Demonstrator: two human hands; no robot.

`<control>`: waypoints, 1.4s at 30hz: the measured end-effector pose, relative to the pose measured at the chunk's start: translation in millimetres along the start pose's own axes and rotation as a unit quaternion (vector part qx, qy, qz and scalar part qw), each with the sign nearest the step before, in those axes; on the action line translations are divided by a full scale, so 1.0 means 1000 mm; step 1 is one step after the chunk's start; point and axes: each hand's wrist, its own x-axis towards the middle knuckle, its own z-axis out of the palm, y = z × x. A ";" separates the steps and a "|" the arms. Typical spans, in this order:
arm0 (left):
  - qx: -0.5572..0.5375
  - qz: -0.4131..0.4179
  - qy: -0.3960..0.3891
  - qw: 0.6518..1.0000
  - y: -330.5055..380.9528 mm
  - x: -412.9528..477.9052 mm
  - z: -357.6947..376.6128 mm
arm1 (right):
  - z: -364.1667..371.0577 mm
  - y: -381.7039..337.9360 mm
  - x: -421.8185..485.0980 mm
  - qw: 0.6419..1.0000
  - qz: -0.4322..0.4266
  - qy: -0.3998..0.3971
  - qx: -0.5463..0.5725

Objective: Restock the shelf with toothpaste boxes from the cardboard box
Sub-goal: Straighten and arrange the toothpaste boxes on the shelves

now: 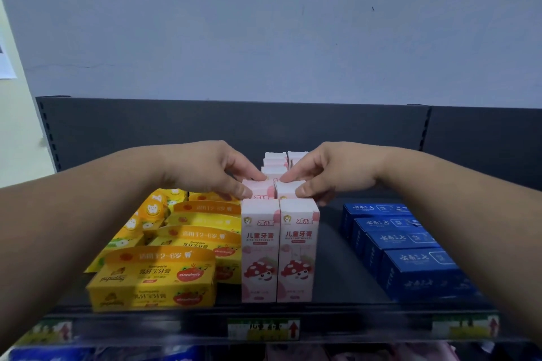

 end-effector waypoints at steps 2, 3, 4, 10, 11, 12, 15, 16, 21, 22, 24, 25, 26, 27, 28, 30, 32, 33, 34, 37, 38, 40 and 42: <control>0.002 -0.001 -0.004 1.000 -0.002 -0.002 0.003 | 0.003 -0.001 -0.001 1.000 0.004 -0.001 0.015; 0.001 -0.002 -0.002 1.000 -0.003 -0.002 0.004 | 0.004 -0.001 -0.002 1.000 0.007 0.001 0.022; -0.001 -0.004 0.001 1.000 -0.003 -0.003 0.005 | 0.005 -0.001 -0.003 1.000 0.011 0.003 0.026; -0.025 -0.019 0.004 0.999 -0.001 -0.004 0.007 | 0.006 -0.005 -0.013 0.998 0.027 0.007 0.052; -0.028 -0.020 0.012 0.999 -0.001 -0.004 0.008 | 0.006 -0.005 -0.014 0.999 0.027 0.013 0.043; -0.031 -0.018 0.019 0.999 0.000 -0.004 0.010 | 0.006 -0.006 -0.014 0.999 0.026 0.017 0.032; -0.044 -0.016 0.032 0.998 0.001 -0.003 0.012 | 0.006 -0.006 -0.017 0.999 0.032 0.024 -0.001; -0.043 -0.018 0.032 0.998 0.001 -0.003 0.013 | 0.006 -0.007 -0.018 0.999 0.034 0.027 -0.008; -0.017 -0.036 0.082 0.996 0.000 -0.001 0.011 | 0.004 -0.006 -0.022 0.998 0.034 0.040 -0.016; -0.008 -0.039 0.098 0.994 0.000 0.000 0.010 | 0.003 -0.006 -0.022 0.998 0.034 0.042 -0.015; 0.015 -0.043 0.133 0.990 -0.001 0.005 0.009 | 0.000 -0.005 -0.022 0.998 0.032 0.057 -0.010; 0.031 -0.044 0.151 0.987 -0.001 0.007 0.008 | -0.002 -0.003 -0.020 0.997 0.032 0.075 -0.009; 0.049 -0.042 0.164 0.984 -0.001 0.011 0.008 | -0.004 -0.001 -0.017 0.994 0.031 0.102 -0.011; 0.064 -0.038 0.170 0.983 0.000 0.016 0.008 | -0.006 0.002 -0.013 0.990 0.030 0.136 -0.020; 0.073 -0.034 0.171 0.982 0.000 0.021 0.009 | -0.009 0.007 -0.009 0.984 0.029 0.169 -0.039; 0.079 -0.031 0.156 0.984 0.001 0.032 0.011 | -0.013 0.016 0.001 0.973 0.039 0.203 -0.103; 0.098 -0.036 0.133 0.986 0.001 0.043 0.013 | -0.015 0.025 0.008 0.965 0.060 0.188 -0.171; 0.113 -0.040 0.124 0.985 0.000 0.048 0.014 | -0.014 0.028 0.011 0.964 0.067 0.174 -0.189; 0.124 -0.042 0.120 0.984 0.000 0.052 0.015 | -0.014 0.031 0.013 0.965 0.072 0.162 -0.193; 0.114 -0.042 0.126 0.985 -0.003 0.059 0.015 | -0.012 0.035 0.017 0.970 0.076 0.144 -0.178; 0.101 -0.043 0.127 0.986 -0.004 0.060 0.015 | -0.011 0.035 0.018 0.971 0.075 0.141 -0.175; 0.081 -0.042 0.128 0.988 -0.006 0.062 0.014 | -0.010 0.036 0.019 0.973 0.070 0.142 -0.170; 0.076 -0.032 0.133 0.988 -0.006 0.062 0.015 | -0.009 0.036 0.021 0.974 0.062 0.150 -0.157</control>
